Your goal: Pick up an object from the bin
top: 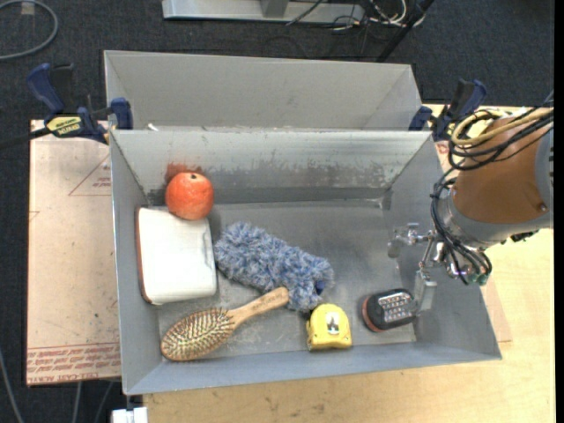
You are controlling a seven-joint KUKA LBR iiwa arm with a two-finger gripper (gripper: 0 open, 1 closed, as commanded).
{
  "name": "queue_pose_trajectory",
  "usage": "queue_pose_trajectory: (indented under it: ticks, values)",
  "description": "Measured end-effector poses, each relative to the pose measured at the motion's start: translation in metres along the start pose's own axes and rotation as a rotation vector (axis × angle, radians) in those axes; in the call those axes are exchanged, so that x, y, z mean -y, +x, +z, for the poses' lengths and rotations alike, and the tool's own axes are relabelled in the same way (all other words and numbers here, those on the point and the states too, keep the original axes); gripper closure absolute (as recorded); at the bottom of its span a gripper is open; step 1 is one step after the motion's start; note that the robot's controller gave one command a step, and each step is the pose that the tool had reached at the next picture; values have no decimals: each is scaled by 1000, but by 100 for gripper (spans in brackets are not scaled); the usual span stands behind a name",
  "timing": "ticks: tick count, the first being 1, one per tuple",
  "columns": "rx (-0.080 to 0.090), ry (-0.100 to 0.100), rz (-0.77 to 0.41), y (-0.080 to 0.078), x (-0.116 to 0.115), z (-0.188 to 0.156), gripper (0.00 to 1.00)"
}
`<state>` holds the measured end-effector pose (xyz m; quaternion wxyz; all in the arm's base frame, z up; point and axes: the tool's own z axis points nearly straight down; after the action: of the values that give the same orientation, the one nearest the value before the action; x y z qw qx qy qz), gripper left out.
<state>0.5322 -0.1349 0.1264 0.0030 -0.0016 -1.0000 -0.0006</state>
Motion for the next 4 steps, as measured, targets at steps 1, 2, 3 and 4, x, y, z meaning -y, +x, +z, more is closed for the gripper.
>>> queue_pose_trajectory:
  ticks: [1, 2, 3, 4]
  values:
    - [7, 1, -3, -2, -1, -5, 0]
    - [4, 0, 76, 32, -6, 42, 0]
    - [5, 0, 53, 41, -8, 38, 0]
    - [6, -1, 95, 44, -9, 27, 0]
